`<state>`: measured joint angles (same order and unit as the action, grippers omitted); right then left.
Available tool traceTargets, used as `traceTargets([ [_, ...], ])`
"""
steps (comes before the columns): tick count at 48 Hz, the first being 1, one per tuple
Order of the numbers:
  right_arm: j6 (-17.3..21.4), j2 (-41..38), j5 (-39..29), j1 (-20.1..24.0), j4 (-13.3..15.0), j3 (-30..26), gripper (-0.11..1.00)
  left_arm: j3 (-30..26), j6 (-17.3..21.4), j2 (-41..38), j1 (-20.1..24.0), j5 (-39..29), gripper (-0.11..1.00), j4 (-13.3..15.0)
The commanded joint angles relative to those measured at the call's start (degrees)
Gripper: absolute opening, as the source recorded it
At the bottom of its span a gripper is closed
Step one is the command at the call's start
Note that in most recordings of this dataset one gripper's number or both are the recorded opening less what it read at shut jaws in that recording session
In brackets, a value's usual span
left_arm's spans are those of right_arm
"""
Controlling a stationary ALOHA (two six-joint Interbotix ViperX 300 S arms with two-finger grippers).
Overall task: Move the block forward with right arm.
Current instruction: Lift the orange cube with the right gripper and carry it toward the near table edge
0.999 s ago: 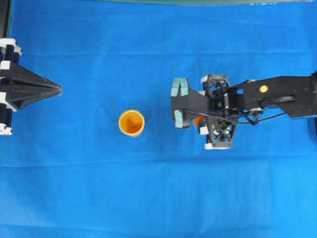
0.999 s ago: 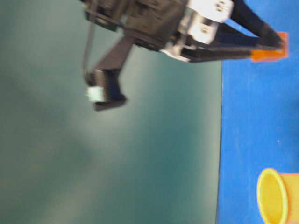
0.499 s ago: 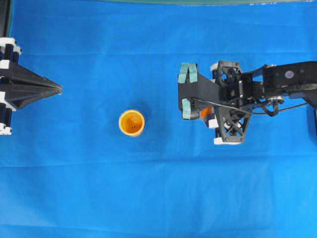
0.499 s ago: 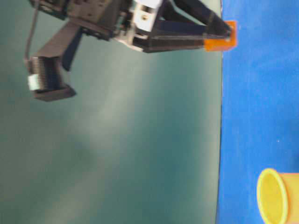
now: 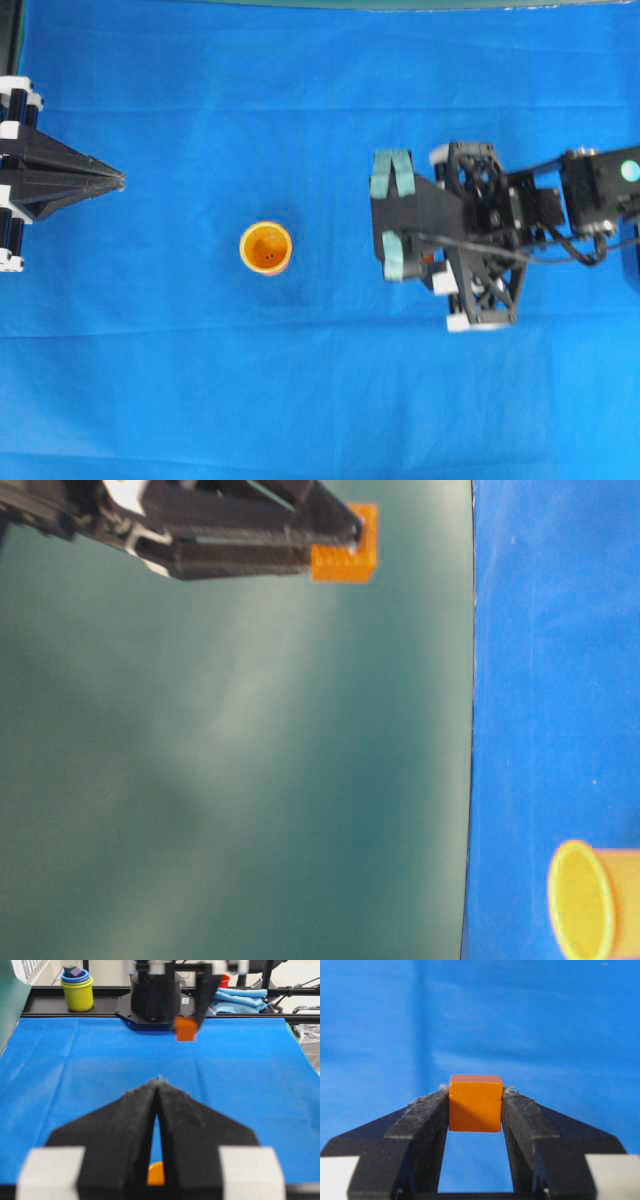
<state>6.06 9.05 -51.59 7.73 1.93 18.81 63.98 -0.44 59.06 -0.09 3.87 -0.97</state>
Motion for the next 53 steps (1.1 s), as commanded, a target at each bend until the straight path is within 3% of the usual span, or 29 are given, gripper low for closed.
traceTargets([
  [1,2.2,1.2,-0.1,2.2,-0.2,-1.9,0.41,-1.8,0.0,-0.2,0.0,0.2,0.0,-0.1],
  [26,13.4,-1.6,1.4,14.1,-0.1,-5.8,0.41,-1.8,-0.2,-0.2,0.0,-0.3,0.0,-0.2],
  [53,17.6,-7.8,1.1,21.1,0.1,-14.2,0.41,-2.5,-0.7,2.7,0.0,-5.2,0.0,-0.1],
])
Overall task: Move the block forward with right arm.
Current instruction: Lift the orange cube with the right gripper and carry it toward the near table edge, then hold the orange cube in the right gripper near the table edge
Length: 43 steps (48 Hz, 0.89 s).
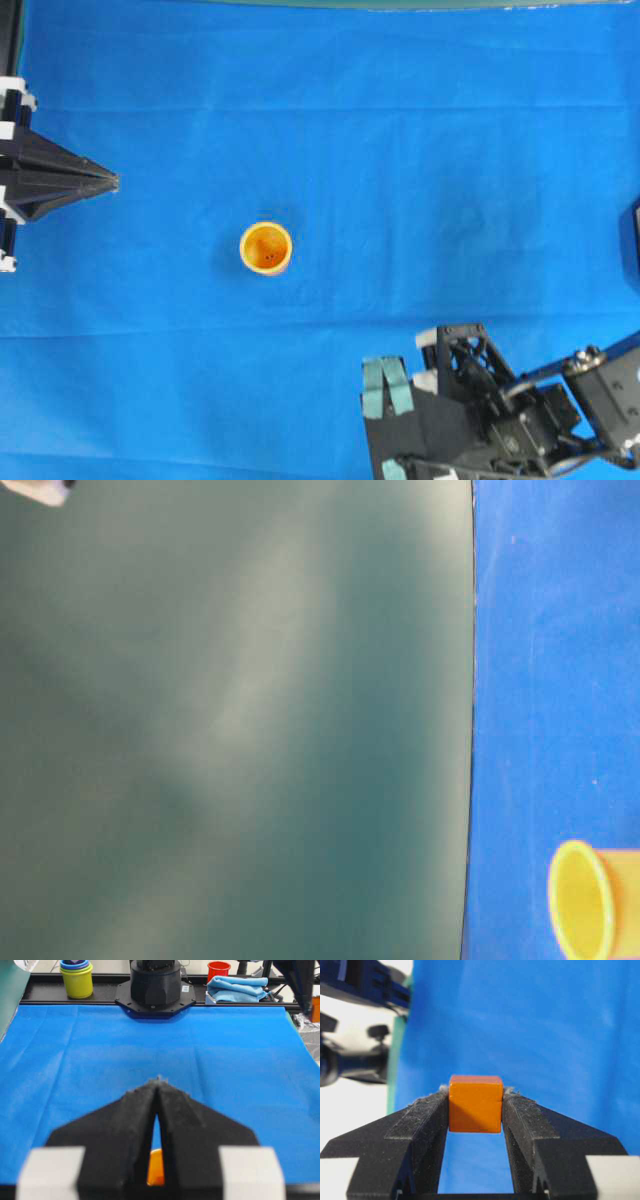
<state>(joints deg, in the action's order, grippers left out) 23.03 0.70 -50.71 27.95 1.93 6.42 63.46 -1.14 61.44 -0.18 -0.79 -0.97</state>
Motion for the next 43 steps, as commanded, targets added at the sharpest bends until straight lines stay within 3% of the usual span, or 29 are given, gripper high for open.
traceTargets([
  [1,0.8,0.4,0.2,1.1,0.2,-1.9,0.41,-2.0,0.0,0.5,0.1,-0.9,0.0,-0.2],
  [29,3.0,-0.5,0.0,2.8,0.5,-3.4,0.41,-2.2,-0.5,1.1,0.1,-2.4,0.0,-0.1],
  [43,3.0,-0.5,-0.8,2.7,2.7,-3.3,0.41,-2.1,-0.6,0.9,0.1,-2.1,0.0,-0.1],
])
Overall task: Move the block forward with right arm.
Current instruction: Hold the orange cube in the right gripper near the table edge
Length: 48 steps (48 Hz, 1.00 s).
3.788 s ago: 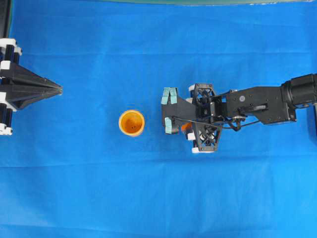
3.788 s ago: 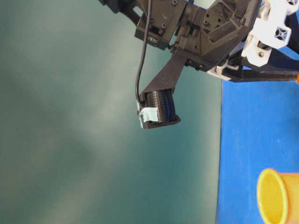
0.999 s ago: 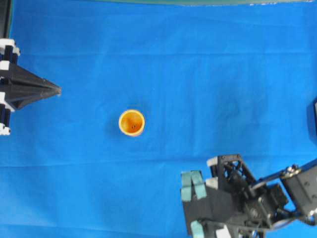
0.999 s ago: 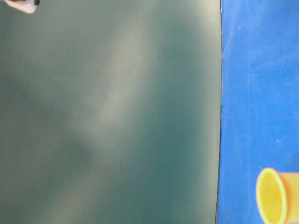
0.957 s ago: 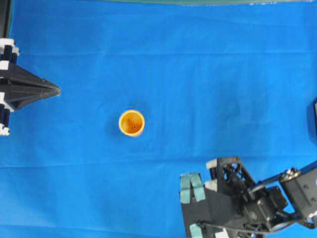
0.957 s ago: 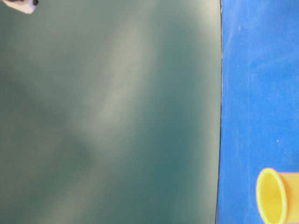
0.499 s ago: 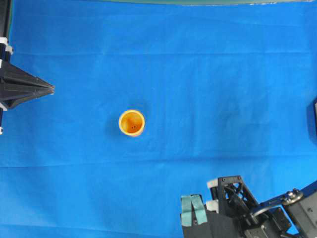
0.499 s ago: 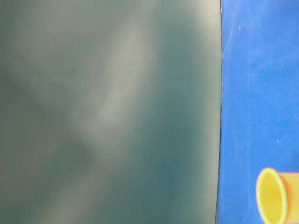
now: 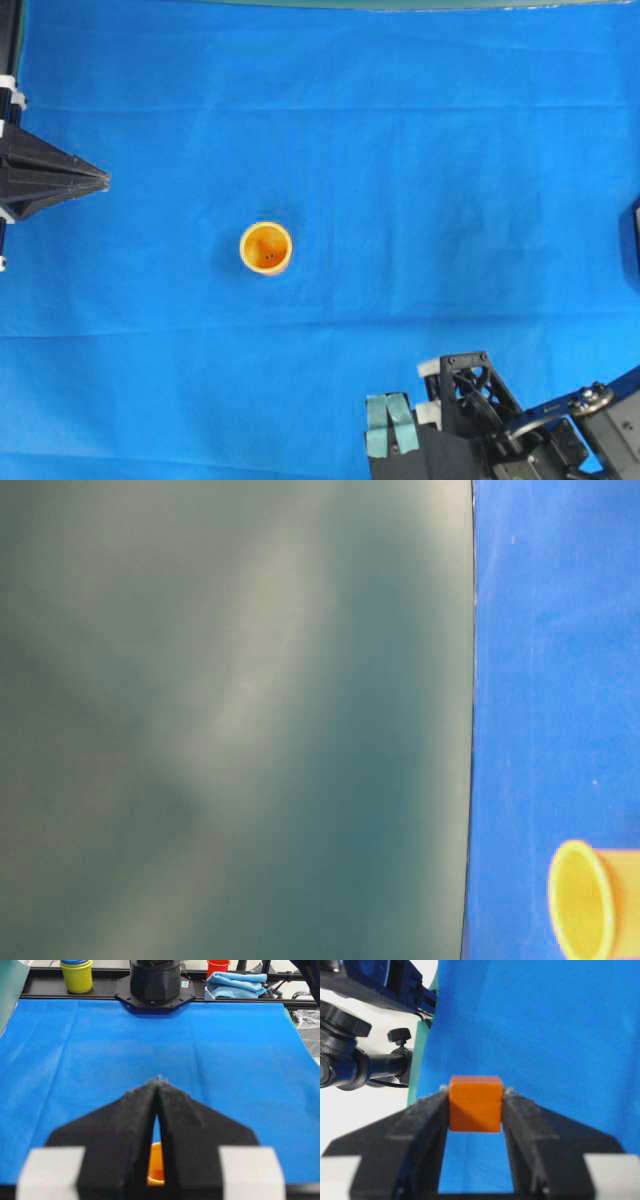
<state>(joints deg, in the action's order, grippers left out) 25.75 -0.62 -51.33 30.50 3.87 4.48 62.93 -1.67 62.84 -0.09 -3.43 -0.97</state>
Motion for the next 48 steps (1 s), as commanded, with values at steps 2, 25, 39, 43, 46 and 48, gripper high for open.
traceTargets([
  [2,0.4,0.8,-0.4,0.2,1.1,-1.4,0.41,-1.6,-0.1,-0.5,0.0,0.5,0.0,-0.1],
  [25,0.8,0.8,-1.9,-0.5,2.4,-1.2,0.41,-1.6,0.0,-0.6,-0.1,0.6,0.0,-0.1],
  [39,0.8,0.8,-1.6,-1.1,4.1,-0.9,0.41,-1.6,0.1,-0.7,0.0,0.6,0.0,-0.1],
  [43,0.7,0.8,-1.6,-1.3,4.5,-0.7,0.41,-1.6,0.1,-0.7,0.0,0.6,0.0,-0.1],
  [46,0.7,0.8,-1.6,-1.5,4.7,-0.6,0.41,-1.6,0.1,-0.7,0.0,0.6,0.0,-0.1],
  [48,0.7,0.8,-1.6,-1.6,4.7,-0.6,0.41,-1.6,0.1,-0.7,-0.1,0.6,0.0,-0.1],
])
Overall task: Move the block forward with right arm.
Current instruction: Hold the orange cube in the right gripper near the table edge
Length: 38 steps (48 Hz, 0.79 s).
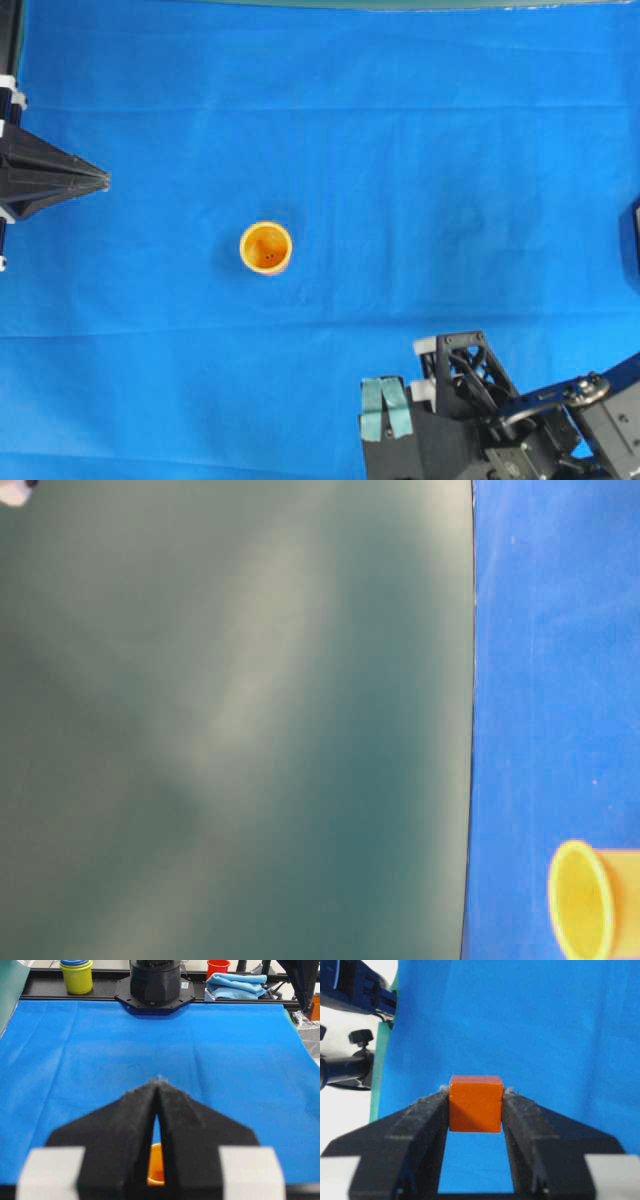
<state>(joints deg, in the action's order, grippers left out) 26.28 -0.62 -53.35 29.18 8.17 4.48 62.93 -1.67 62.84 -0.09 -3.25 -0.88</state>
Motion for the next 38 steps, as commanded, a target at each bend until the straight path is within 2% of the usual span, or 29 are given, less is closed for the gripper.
traceTargets([
  [1,0.2,0.8,0.5,-0.4,0.4,-0.6,0.41,-1.6,0.1,-0.7,0.0,0.4,0.0,-0.2],
  [16,0.4,0.8,3.9,-0.3,-0.4,-0.6,0.41,-1.6,0.4,-0.7,-0.1,0.4,0.0,-0.2],
  [22,0.4,0.8,5.9,-0.3,-1.5,-0.6,0.41,-1.6,0.4,-0.7,0.0,0.4,0.0,-0.2],
  [33,0.4,0.8,6.1,-0.3,-4.5,-0.6,0.41,-1.6,0.6,-0.7,0.0,0.5,0.0,-0.2],
  [38,0.4,0.8,6.0,-0.3,-5.0,-0.6,0.41,-1.6,0.7,-0.7,0.0,0.4,0.0,-0.2],
])
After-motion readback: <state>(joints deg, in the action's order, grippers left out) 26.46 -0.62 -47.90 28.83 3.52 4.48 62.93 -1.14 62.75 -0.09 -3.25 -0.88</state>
